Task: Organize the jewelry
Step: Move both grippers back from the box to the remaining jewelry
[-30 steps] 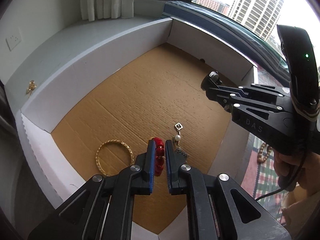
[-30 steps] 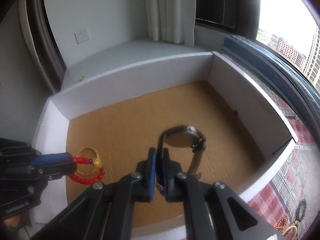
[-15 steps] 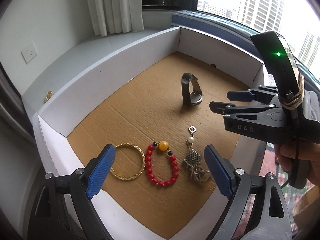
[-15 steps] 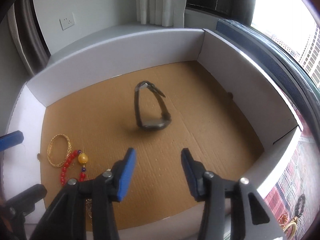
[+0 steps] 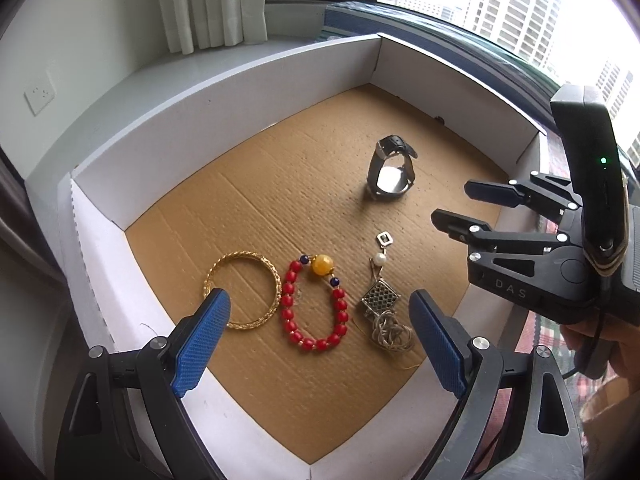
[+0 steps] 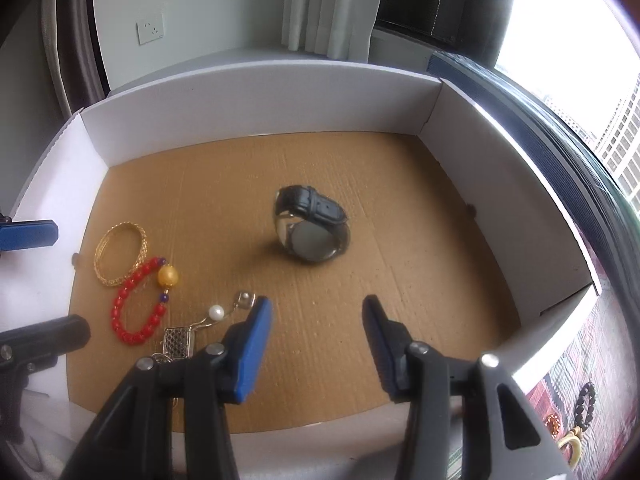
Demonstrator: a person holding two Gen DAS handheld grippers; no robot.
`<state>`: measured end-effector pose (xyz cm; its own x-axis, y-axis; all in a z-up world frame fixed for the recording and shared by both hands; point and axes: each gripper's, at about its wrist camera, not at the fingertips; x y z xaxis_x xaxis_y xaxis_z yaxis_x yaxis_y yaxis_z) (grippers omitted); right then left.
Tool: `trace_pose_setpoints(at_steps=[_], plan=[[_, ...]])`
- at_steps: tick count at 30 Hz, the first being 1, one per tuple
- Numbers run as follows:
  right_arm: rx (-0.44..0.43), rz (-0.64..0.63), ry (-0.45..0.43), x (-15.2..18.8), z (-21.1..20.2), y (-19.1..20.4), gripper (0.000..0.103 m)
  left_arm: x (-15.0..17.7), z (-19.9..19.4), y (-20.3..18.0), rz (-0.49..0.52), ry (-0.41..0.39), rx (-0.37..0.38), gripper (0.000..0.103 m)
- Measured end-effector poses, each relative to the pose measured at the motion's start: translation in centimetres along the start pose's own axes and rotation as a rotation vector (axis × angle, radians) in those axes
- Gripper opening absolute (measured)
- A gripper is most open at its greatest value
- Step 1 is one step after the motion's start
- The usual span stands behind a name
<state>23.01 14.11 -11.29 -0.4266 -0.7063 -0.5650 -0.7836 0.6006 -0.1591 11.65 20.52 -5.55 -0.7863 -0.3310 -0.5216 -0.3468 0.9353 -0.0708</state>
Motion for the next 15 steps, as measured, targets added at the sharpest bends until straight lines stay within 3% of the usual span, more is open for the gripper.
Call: trace_pose_setpoints(at_steps=[3,6,9,11,12,15], plan=[[0.022,-0.012,-0.006,0.6,-0.3,0.1,0.047,0.2,0.2,-0.2,0.014,0.004,0.016,0.092],[0.052,-0.014,-0.012,0.9,-0.4,0.5,0.047,0.0,-0.8,0.2,-0.001,-0.041,0.031,0.092],[0.019,0.053,-0.048,0.8,-1.6,0.4,0.048,-0.2,-2.4,0.3,0.013,-0.088,0.034,0.094],[-0.019,0.098,-0.083,1.0,-3.2,0.2,0.055,-0.5,-3.5,0.2,0.034,-0.132,0.008,0.098],[-0.02,0.109,-0.099,1.3,-4.1,0.3,0.064,-0.5,-3.9,0.1,0.046,-0.147,-0.001,0.098],[-0.021,0.165,-0.128,2.8,-6.8,-0.1,0.067,-0.1,-4.9,-0.5,0.065,-0.149,0.036,0.098]])
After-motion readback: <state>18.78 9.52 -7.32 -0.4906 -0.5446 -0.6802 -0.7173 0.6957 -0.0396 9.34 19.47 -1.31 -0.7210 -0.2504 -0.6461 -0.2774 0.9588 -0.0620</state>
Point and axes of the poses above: each gripper's, at about its wrist camera, not at the fingertips, and z roughly the way its jaws point, y to its left, x to its underside, and after that the axes turned 2 degrees about x, right-handed
